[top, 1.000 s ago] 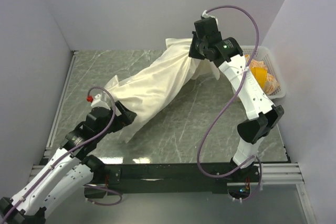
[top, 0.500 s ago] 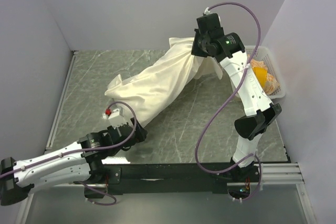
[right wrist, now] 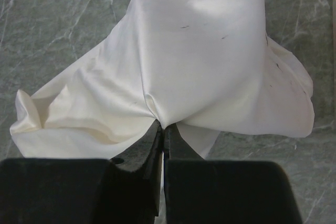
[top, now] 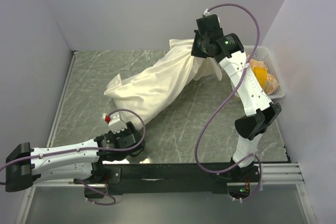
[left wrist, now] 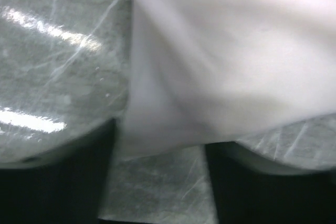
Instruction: Put the pillow into the pillowcase
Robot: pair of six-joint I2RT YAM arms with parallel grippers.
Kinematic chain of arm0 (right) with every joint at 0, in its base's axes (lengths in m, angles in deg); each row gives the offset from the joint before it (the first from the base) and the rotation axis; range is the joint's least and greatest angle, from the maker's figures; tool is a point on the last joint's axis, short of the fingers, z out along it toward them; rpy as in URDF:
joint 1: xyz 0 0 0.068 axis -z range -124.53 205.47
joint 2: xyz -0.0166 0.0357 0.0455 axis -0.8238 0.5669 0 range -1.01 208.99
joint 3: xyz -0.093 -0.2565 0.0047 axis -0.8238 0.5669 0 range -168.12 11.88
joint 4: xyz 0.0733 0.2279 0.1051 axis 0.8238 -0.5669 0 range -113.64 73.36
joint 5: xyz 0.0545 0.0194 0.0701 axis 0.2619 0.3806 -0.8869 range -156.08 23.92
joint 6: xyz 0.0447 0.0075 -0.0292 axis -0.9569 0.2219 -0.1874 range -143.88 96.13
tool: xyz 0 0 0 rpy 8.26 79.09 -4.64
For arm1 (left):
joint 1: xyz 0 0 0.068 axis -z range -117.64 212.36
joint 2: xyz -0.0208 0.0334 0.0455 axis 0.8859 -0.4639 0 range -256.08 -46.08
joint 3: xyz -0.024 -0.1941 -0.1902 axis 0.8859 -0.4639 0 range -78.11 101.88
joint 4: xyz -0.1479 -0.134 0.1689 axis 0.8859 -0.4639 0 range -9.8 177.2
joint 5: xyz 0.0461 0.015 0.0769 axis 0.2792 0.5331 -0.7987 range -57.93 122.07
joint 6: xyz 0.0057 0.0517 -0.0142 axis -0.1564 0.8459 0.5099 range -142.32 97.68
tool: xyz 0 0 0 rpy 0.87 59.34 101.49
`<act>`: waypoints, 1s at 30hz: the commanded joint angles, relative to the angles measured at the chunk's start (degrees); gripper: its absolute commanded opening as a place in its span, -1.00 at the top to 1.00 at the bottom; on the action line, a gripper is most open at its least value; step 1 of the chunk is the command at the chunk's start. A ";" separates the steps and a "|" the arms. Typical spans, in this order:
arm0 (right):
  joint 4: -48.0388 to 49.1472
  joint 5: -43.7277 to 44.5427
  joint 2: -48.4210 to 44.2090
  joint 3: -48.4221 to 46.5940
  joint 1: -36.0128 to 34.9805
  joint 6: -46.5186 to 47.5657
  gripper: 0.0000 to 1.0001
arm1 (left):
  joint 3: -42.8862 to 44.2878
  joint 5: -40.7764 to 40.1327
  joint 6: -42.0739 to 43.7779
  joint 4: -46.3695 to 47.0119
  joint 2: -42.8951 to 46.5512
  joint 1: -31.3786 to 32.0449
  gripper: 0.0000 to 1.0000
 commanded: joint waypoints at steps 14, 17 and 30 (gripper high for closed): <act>8.01 -2.23 -7.78 6.42 5.25 0.16 1.00 | 33.65 -17.96 33.53 -3.79 21.90 0.40 0.98; 9.60 -4.25 -9.45 9.94 5.43 -0.19 1.00 | 39.47 -23.25 40.71 -1.28 21.73 0.31 0.98; 19.10 -13.57 -15.87 24.02 5.43 -0.37 0.53 | 40.55 -23.19 65.66 21.05 17.69 0.40 0.98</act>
